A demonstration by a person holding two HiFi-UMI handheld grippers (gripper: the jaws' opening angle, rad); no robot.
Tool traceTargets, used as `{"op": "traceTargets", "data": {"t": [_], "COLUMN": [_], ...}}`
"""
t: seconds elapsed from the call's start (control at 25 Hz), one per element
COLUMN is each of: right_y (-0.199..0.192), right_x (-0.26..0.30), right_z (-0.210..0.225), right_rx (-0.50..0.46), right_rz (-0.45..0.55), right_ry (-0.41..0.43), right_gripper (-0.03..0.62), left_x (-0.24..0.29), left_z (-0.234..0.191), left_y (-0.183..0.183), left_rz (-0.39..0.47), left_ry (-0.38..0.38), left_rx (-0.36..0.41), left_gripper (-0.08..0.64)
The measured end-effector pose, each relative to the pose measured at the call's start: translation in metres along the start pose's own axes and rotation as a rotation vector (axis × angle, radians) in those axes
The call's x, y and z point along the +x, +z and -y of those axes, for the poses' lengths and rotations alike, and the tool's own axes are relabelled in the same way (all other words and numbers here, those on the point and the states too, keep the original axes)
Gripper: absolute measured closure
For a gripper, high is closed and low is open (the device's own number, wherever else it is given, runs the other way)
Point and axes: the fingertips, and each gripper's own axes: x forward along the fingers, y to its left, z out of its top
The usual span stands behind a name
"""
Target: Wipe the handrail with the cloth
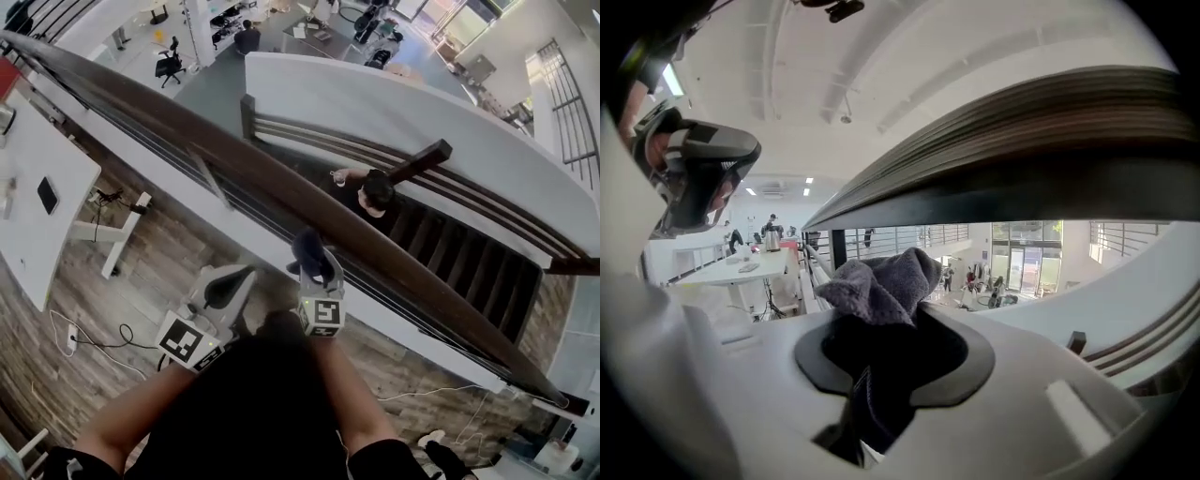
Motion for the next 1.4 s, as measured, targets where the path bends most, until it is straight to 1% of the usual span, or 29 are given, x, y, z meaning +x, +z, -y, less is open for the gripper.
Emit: {"op": "traceTargets", "data": {"t": [0.16, 0.32, 0.44, 0.52, 0.6, 0.64, 0.76, 0.8, 0.96, 1.08, 1.2, 1.28, 1.4], "right_y": [0.002, -0.015, -0.028, -0.035, -0.043, -0.047, -0.062, -0.069, -0.09, -0.096, -0.098, -0.097, -0.101], "right_x": [0.05, 0.101, 0.13, 0.148, 0.164, 0.172, 0.195, 0.201, 0.22, 0.235, 0.242, 0.248, 0.254], "right_z": [-0.05, -0.099, -0.118, -0.127, -0.129, -0.129, -0.132, -0.133, -0.132, -0.129, -0.114, -0.109, -0.116], "right_rx": [-0.006, 0.013, 0.018, 0.007, -0.011, -0.017, -0.006, -0.004, 0.021, 0.041, 0.044, 0.042, 0.011], "right_rz": [-0.02, -0.044, -0.063, -0.074, -0.084, -0.09, -0.11, -0.12, -0.139, -0.132, -0.14, -0.137, -0.157], "right_ry": [0.037, 0.03, 0.021, 0.022, 0.023, 0.021, 0.015, 0.014, -0.018, -0.045, -0.059, -0.055, -0.033], "right_gripper": [0.489, 0.489, 0.489, 0.489, 0.489, 0.489, 0.489, 0.489, 0.489, 0.489, 0.489, 0.489, 0.489], "left_x": [-0.028, -0.053, -0.058, -0.058, -0.056, -0.056, -0.058, -0.059, -0.059, -0.059, -0.052, -0.051, -0.054], "left_z": [-0.042, -0.087, -0.111, -0.122, -0.13, -0.136, -0.16, -0.165, -0.176, -0.187, -0.19, -0.193, -0.196], "left_y": [0.006, 0.013, 0.015, 0.021, 0.026, 0.028, 0.022, 0.02, 0.013, 0.003, -0.001, -0.005, -0.015], "left_rz": [-0.012, -0.025, -0.032, -0.029, -0.019, -0.015, -0.028, -0.028, -0.018, -0.023, -0.02, -0.038, -0.058], "left_ry": [0.013, 0.013, 0.01, -0.013, -0.029, -0.022, 0.034, 0.041, 0.032, 0.045, 0.047, 0.06, 0.085], "left_rx": [0.019, 0.014, 0.018, 0.036, 0.064, 0.076, 0.081, 0.078, 0.096, 0.087, 0.073, 0.082, 0.074], "left_gripper": [0.561, 0.561, 0.561, 0.561, 0.561, 0.561, 0.561, 0.561, 0.561, 0.561, 0.561, 0.561, 0.561]}}
